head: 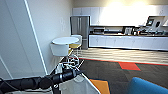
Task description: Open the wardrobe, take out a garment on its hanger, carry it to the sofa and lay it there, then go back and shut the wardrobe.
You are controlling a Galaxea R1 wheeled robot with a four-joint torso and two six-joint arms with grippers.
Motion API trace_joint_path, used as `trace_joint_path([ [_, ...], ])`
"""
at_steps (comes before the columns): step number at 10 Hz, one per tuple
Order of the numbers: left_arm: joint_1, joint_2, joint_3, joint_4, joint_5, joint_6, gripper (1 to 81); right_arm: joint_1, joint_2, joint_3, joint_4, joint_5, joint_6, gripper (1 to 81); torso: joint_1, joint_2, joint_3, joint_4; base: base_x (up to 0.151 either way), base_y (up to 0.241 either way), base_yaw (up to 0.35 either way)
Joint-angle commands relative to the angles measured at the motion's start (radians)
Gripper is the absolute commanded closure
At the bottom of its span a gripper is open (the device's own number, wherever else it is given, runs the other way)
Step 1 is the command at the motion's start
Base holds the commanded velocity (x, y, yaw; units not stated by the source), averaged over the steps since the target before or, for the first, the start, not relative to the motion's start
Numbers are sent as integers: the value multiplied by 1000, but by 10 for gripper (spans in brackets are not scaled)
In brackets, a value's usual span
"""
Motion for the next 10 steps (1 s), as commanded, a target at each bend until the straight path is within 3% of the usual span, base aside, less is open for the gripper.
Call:
trace_joint_path([
  [1, -146, -20, 37, 39, -25, 13, 811, 22, -4, 8, -5, -59, -4, 10, 0, 0, 0, 0, 0, 0, -249],
  [10, -136, -42, 54, 52, -26, 15, 811, 23, -1, 5, -5, -61, -4, 10, 0, 0, 0, 0, 0, 0, -250],
])
